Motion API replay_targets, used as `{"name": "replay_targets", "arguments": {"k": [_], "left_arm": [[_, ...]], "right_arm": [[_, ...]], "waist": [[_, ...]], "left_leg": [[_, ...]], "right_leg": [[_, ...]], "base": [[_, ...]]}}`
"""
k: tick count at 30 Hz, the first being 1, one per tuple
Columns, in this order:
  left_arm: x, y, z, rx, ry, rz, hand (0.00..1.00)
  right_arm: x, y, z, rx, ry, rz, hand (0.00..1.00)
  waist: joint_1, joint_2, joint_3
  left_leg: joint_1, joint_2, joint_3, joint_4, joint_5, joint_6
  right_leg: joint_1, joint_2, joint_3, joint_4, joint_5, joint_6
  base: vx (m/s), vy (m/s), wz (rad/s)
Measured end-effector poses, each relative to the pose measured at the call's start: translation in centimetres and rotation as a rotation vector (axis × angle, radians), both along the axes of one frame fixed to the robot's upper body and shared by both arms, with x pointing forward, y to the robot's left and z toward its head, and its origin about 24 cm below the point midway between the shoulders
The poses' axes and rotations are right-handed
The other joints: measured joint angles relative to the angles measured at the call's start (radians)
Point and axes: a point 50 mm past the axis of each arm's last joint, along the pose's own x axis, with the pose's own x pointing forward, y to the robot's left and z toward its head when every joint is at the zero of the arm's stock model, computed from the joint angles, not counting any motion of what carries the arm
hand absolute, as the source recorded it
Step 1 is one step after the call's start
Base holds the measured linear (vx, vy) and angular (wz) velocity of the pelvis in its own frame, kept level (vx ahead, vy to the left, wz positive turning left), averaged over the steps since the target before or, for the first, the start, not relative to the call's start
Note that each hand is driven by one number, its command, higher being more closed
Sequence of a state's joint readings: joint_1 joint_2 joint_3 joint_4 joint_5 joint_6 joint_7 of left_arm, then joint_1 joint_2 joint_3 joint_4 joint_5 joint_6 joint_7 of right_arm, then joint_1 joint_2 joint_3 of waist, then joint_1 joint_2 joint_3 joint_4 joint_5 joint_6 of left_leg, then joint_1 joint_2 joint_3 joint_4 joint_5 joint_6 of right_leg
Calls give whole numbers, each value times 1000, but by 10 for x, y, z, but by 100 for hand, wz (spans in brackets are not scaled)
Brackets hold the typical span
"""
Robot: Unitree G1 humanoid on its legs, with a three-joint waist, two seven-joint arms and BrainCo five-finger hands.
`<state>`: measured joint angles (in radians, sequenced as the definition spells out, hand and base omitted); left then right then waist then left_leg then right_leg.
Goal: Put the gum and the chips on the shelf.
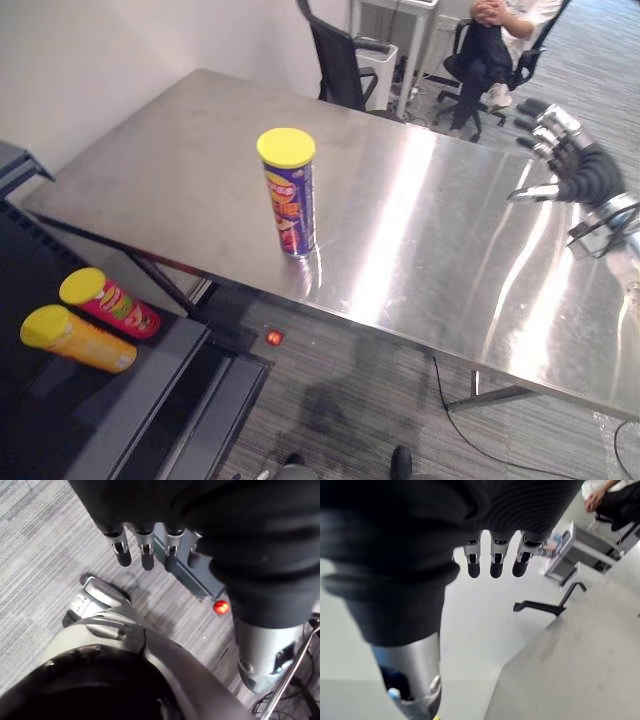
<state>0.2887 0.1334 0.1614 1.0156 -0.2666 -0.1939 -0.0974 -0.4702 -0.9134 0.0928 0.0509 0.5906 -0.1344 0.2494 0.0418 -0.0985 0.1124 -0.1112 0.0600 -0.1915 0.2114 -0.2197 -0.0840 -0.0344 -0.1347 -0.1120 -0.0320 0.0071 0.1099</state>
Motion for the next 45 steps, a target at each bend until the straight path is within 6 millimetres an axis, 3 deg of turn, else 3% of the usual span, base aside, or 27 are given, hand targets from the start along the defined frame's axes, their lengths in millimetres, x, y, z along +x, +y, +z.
{"name": "replay_targets", "arguments": {"k": [4, 14, 18, 27, 33, 40, 45], "left_arm": [[6, 2, 1, 0, -13, -18, 0], [15, 7, 3, 17, -29, -59, 0], [20, 9, 5, 26, -47, -63, 0], [32, 9, 7, 29, -72, -78, 0], [39, 12, 9, 41, -89, -81, 0], [41, 15, 11, 57, -92, -99, 0], [45, 15, 12, 58, -101, -95, 0]], "right_arm": [[4, 13, -8, 28, 29, 50, 0], [19, 40, -18, 39, 89, 118, 0], [21, 43, -18, 25, 93, 116, 0], [28, 44, -16, 18, 95, 95, 0], [35, 52, 4, -24, 34, 81, 0], [40, 59, 17, -40, 4, 89, 0], [48, 64, 20, -75, 23, 78, 0]], "waist": [[30, -11, 4], [58, -41, 20], [74, -55, 29], [92, -55, 61], [99, -69, 88], [102, -92, 99], [109, -93, 101]], "left_leg": [[-11, -4, -26, -3, 5, 0], [-56, -18, -84, -35, 55, 2], [-69, -20, -99, -37, 66, -7], [-97, -8, -141, -92, 126, -33], [-116, 7, -168, -146, 172, -49], [-124, 4, -173, -146, 174, -48], [-129, 4, -175, -146, 173, -48]], "right_leg": [[2, -1, -27, 0, 4, -1], [-15, -12, -99, -24, 48, -3], [-16, -10, -109, -33, 48, -3], [-49, 1, -136, -39, 47, -2], [-77, 11, -159, -40, 49, 0], [-82, 9, -163, -43, 50, 2], [-83, 9, -165, -46, 51, 2]], "base": [[27, 5, 21], [-23, 10, 17], [-61, -6, 13], [-74, -34, 9], [-43, -35, 12], [35, -14, 3], [16, -8, 1]]}}
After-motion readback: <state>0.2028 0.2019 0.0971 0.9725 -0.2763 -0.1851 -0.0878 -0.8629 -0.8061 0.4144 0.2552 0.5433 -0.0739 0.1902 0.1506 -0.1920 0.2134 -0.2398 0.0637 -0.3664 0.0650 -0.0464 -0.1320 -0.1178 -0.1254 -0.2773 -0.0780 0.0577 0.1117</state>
